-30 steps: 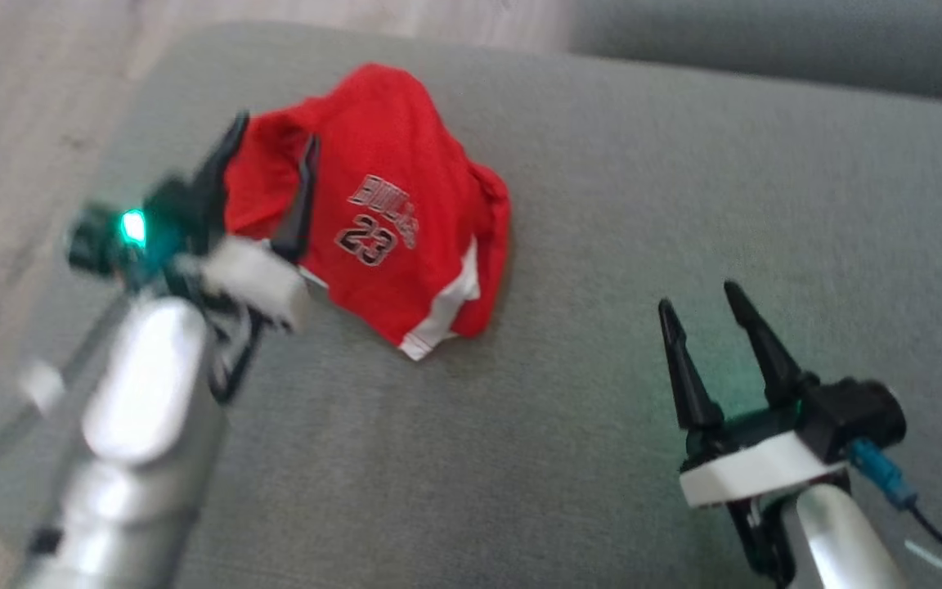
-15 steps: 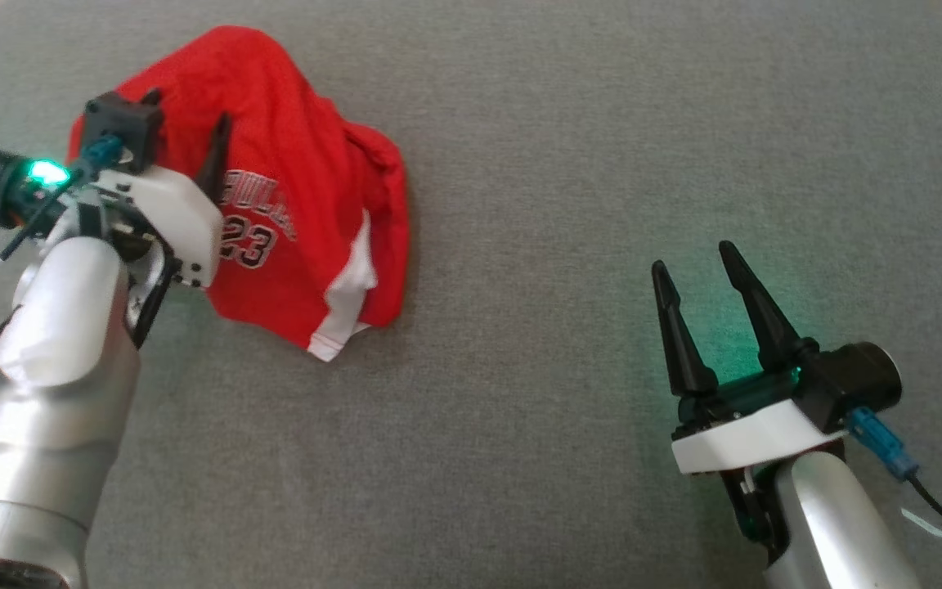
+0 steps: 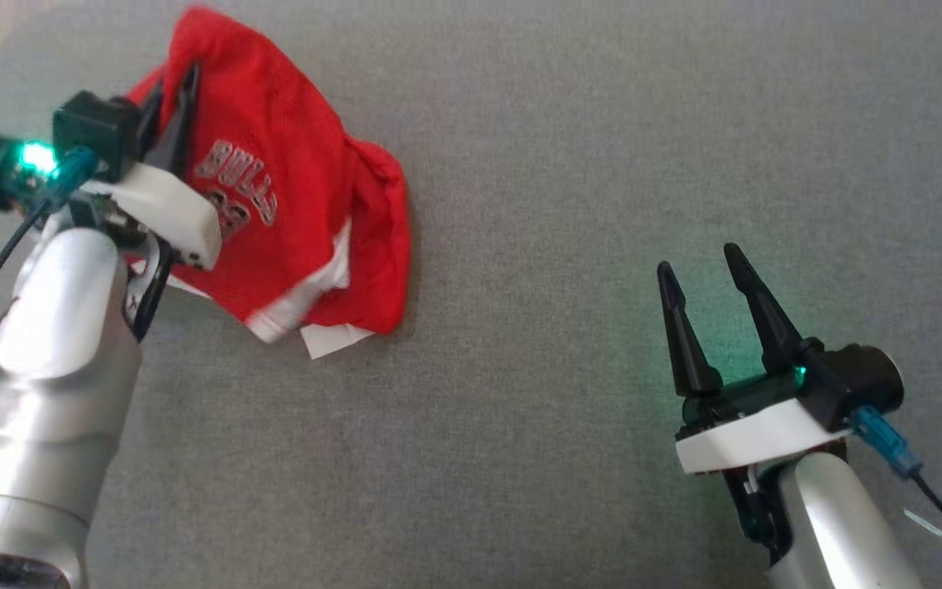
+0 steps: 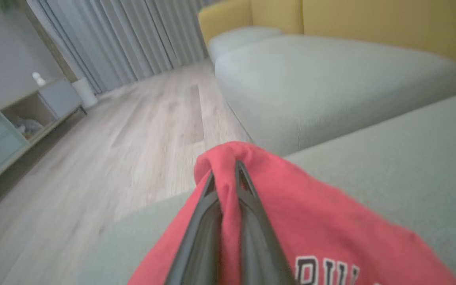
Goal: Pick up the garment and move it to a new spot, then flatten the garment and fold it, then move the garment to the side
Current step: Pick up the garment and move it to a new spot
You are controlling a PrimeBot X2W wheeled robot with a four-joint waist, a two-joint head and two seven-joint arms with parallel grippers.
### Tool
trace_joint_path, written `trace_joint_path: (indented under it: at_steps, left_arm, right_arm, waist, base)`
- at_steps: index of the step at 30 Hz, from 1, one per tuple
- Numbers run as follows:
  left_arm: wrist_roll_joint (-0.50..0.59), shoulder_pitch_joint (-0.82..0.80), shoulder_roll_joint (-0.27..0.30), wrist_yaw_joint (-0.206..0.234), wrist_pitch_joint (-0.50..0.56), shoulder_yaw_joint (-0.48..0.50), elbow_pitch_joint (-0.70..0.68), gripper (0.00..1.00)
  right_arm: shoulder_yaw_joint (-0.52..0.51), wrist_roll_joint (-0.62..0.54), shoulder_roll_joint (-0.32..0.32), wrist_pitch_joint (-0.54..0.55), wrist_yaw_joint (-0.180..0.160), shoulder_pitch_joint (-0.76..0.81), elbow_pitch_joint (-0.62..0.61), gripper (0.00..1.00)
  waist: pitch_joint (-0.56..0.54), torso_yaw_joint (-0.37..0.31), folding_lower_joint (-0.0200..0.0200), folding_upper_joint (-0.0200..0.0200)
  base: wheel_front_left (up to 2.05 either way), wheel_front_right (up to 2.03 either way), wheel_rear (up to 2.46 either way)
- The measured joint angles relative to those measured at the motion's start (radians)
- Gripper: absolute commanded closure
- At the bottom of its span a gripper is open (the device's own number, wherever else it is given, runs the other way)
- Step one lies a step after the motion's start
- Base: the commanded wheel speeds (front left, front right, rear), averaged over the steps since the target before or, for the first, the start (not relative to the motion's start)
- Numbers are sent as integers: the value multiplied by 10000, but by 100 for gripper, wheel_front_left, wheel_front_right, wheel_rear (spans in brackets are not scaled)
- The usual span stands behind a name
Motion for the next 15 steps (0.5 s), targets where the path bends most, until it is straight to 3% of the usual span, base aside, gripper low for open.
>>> trace_joint_path:
  at_steps: [6,15]
  left_arm:
    - [-13,-32,84,90,-740,48,-1705,100]
    - [-314,279,165,180,36,-182,-4387,100]
  right_arm:
    - [-159,278,0,-2,0,276,186,0]
    - [-151,460,4,-2,0,693,263,0]
  waist:
    - [-729,133,0,0]
    - [-1664,98,-3,0]
  base:
    - [0,0,0]
    - [0,0,0]
